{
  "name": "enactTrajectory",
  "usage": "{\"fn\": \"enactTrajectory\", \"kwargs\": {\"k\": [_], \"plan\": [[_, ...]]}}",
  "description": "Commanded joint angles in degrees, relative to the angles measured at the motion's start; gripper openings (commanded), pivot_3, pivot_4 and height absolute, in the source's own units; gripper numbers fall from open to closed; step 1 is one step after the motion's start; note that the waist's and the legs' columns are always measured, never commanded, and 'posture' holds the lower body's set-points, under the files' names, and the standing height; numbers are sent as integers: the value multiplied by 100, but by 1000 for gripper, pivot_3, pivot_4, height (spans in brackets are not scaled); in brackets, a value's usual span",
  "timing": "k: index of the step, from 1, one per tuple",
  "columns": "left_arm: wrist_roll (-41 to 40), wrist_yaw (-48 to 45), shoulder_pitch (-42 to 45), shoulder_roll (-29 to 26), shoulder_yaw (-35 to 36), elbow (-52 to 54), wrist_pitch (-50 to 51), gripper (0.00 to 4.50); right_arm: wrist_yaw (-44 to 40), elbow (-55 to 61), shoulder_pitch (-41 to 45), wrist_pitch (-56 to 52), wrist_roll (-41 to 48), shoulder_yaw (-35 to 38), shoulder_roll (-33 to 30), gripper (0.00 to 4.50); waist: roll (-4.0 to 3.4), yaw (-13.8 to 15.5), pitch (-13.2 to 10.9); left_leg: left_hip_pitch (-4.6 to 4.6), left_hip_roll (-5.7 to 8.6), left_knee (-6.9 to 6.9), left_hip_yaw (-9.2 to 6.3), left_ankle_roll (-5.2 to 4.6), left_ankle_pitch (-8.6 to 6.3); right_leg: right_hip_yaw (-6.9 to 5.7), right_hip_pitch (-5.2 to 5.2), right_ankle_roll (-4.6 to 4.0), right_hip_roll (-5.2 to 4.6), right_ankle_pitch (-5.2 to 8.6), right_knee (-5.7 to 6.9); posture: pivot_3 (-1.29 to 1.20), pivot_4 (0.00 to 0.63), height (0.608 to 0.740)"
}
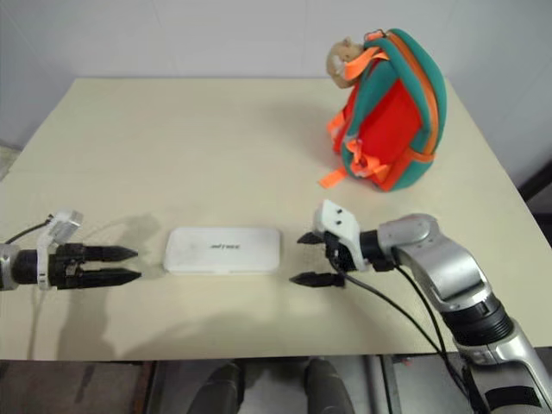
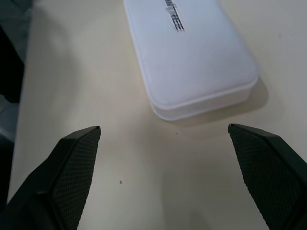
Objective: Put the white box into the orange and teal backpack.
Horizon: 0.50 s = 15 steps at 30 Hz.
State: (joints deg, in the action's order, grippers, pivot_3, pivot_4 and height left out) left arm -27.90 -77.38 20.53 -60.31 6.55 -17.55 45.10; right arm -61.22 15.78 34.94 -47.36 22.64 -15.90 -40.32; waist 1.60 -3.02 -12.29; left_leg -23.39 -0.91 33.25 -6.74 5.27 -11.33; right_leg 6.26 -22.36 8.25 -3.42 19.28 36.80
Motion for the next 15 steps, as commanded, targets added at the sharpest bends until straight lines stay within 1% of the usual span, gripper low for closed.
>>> {"fn": "enactTrajectory", "kwargs": {"k": [1, 6, 10, 15], "plan": [[-57, 123, 262, 8, -89, -194, 639, 4469, 226, -59, 201, -277, -45, -77, 144, 4500, 0, -9, 0, -5, 0, 3, 0, 1, 1, 1, -10, 1, 0, 1, 12, 0, 150, 740], [-3, 385, 691, 215, -258, -523, 1244, 4469, 355, -293, 342, -449, -152, -206, 203, 4500, 0, -10, 0, -4, 1, 5, 0, 2, 2, 1, -12, 0, 1, 4, 20, 0, 150, 740], [121, 452, 967, 372, -410, -876, 1297, 4469, 377, -318, 420, -594, -125, -247, 250, 4500, 0, -11, 0, -2, 1, 5, 0, 2, 3, 1, -11, 0, 1, 4, 24, 0, 150, 740], [53, 550, 1298, 577, -399, -1211, 1686, 4469, 385, -300, 456, -695, -89, -247, 298, 4500, 0, 6, 0, 0, 2, 13, 0, 3, 6, 1, -9, 0, 1, 4, 33, 0, 150, 740]]}}
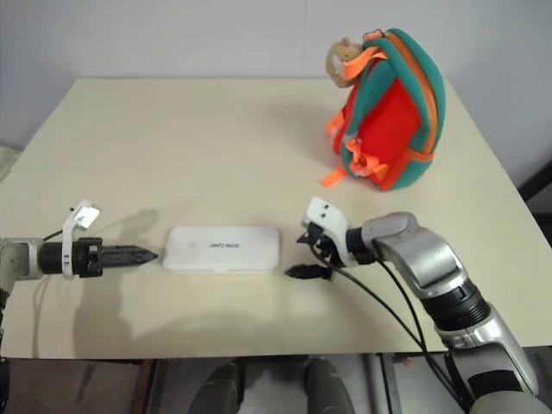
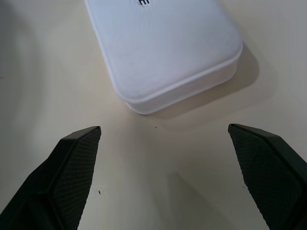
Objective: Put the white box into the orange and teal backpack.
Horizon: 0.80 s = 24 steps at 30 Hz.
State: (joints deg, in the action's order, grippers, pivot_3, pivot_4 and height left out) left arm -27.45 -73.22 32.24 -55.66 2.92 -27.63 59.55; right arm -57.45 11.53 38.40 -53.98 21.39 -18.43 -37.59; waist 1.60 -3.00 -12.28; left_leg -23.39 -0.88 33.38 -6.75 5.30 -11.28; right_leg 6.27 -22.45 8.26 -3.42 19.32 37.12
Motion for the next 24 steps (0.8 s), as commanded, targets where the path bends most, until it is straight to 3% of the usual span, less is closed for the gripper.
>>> {"fn": "enactTrajectory", "kwargs": {"k": [1, 5, 24], "plan": [[10, 156, 184, 133, -87, -229, 407, 4469, 9, 127, 115, -38, 36, 5, 32, 4500, 0, 5, 0, 0, 1, 4, 0, 0, 0, 0, 1, 0, 0, 0, 2, 0, 150, 740], [-217, -108, 196, 155, -313, -31, 1086, 4469, 24, 127, 142, -52, 61, 35, 58, 4500, 0, -11, 0, 0, 2, 14, 0, 0, 0, 1, 3, 1, -1, 0, 9, 0, 150, 740], [-452, -185, 548, 793, -462, -289, 1641, 4469, 74, 334, 11, -96, 274, 199, 85, 4500, 1, 3, 1, -1, 4, 7, -1, 0, 0, 1, 2, 5, -4, 3, 3, 0, 150, 740]]}}
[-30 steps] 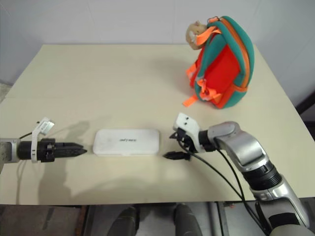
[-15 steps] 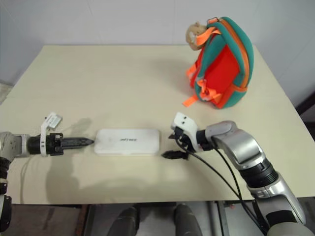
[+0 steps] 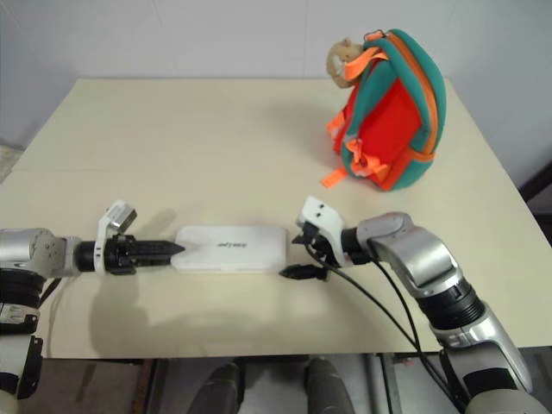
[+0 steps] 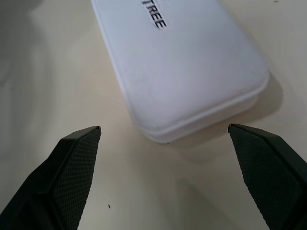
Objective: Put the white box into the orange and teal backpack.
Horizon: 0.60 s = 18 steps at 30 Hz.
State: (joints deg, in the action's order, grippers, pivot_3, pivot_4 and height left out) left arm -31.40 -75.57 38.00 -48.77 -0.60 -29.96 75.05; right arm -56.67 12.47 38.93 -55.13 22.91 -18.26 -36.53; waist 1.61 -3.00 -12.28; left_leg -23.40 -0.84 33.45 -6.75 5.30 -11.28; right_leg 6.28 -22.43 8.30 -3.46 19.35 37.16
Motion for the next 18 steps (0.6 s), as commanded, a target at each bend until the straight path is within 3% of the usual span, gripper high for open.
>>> {"fn": "enactTrajectory", "kwargs": {"k": [1, 9, 18], "plan": [[-81, 57, -20, 143, -82, -77, 120, 4469, -14, 247, -53, 40, 133, 186, -27, 4500, 0, 3, 0, 0, 0, 0, 0, 0, 0, 0, 0, 0, 0, 0, 0, 0, 150, 740], [-329, 289, -34, 514, 187, 45, 394, 4469, -71, 264, -80, 146, 192, 209, -21, 4500, 1, 7, 0, 0, 1, 2, 0, 0, 0, 0, 1, 1, -2, 0, -1, 0, 150, 740], [-364, 381, -216, 241, 268, 75, 305, 4469, -110, 287, -58, 143, 268, 346, -210, 4500, 1, -23, 0, 0, 1, -3, 0, 0, 0, 0, 0, 1, -2, 0, -6, 0, 150, 740]]}}
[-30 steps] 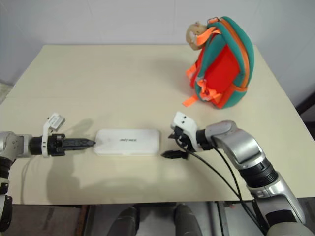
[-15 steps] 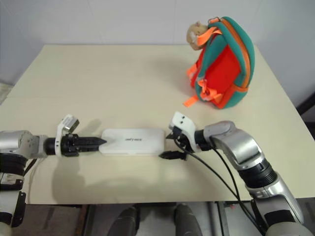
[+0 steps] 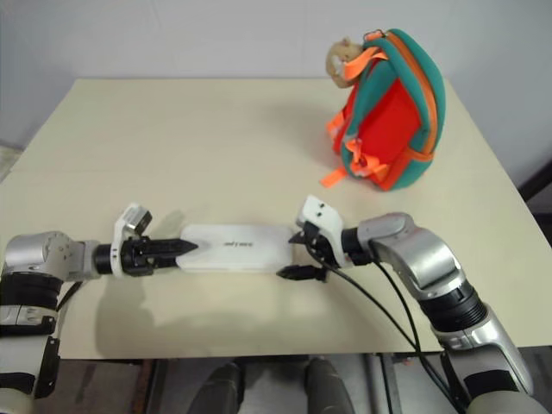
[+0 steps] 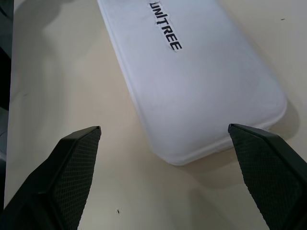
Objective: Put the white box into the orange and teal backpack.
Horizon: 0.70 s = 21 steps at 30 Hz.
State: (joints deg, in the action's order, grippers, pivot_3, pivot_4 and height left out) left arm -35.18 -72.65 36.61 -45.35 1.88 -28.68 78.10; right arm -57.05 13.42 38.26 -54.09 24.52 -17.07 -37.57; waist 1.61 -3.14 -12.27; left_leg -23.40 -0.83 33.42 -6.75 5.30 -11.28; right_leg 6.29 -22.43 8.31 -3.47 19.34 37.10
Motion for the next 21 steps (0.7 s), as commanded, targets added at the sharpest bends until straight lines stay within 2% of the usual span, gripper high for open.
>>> {"fn": "enactTrajectory", "kwargs": {"k": [1, 15, 21], "plan": [[10, 107, -52, -96, 35, -101, -13, 4469, -79, 179, 13, 46, 110, 223, -121, 4500, 0, -11, 0, 0, -1, -2, 0, 0, 0, 0, -1, 0, 1, 0, 0, 0, 150, 740], [-148, 238, 150, 250, -43, -34, 64, 4469, -73, 147, -183, 81, 40, 51, -111, 4500, 0, 43, 0, 2, 1, -1, 0, 0, 0, -1, 4, 0, -1, 0, -3, 0, 150, 740], [-173, 267, 219, 293, -28, 17, 98, 4469, -51, -264, -319, 380, -188, -95, -6, 4500, 1, 37, 1, 3, 1, 1, 0, 0, 0, -1, 4, 1, 0, -1, -1, 0, 150, 740]]}}
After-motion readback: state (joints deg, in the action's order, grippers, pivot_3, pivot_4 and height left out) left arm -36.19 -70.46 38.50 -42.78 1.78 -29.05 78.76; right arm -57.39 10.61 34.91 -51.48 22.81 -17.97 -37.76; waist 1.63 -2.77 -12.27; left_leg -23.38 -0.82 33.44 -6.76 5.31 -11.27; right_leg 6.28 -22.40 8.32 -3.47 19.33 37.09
